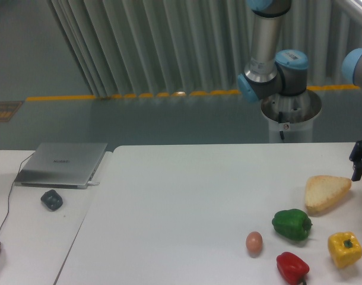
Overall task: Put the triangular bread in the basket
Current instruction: 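Lower the open gripper over the triangular bread and close on it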
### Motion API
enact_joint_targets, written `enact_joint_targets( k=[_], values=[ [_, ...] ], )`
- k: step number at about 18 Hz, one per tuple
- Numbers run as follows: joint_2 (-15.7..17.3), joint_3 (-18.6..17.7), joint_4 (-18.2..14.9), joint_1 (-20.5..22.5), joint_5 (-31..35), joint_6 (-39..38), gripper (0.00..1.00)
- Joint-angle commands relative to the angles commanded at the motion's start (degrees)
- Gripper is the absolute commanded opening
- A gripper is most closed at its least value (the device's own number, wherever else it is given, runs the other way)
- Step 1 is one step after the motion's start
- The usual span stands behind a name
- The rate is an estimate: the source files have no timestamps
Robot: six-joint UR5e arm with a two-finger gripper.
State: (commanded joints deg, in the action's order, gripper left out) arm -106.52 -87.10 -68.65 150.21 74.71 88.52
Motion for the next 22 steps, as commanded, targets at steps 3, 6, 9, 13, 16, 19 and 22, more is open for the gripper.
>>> enact_joint_targets(
  k=[3, 6, 9, 13, 16, 19, 22],
  values=[
    [-0.18, -0.26, 0.53, -0.71, 0.18, -1.24, 1.0],
    [-0.18, -1.14, 1.84, -2.37, 1.76, -3.95, 1.0],
    [-0.7, -3.68, 6.5, -2.64, 0.26, -4.67, 1.0],
    [-0.79, -5.18, 7.83, -4.48, 0.7, -8.18, 1.0],
    [0.96, -7.03, 6.96, -4.66, 5.25, -8.19, 1.0],
    [2.37, -7.56, 1.16, -5.36, 14.73, -7.92, 1.0],
    [2.64, -7.56, -0.78, -6.07, 16.79, -7.84, 1.0]
  ],
)
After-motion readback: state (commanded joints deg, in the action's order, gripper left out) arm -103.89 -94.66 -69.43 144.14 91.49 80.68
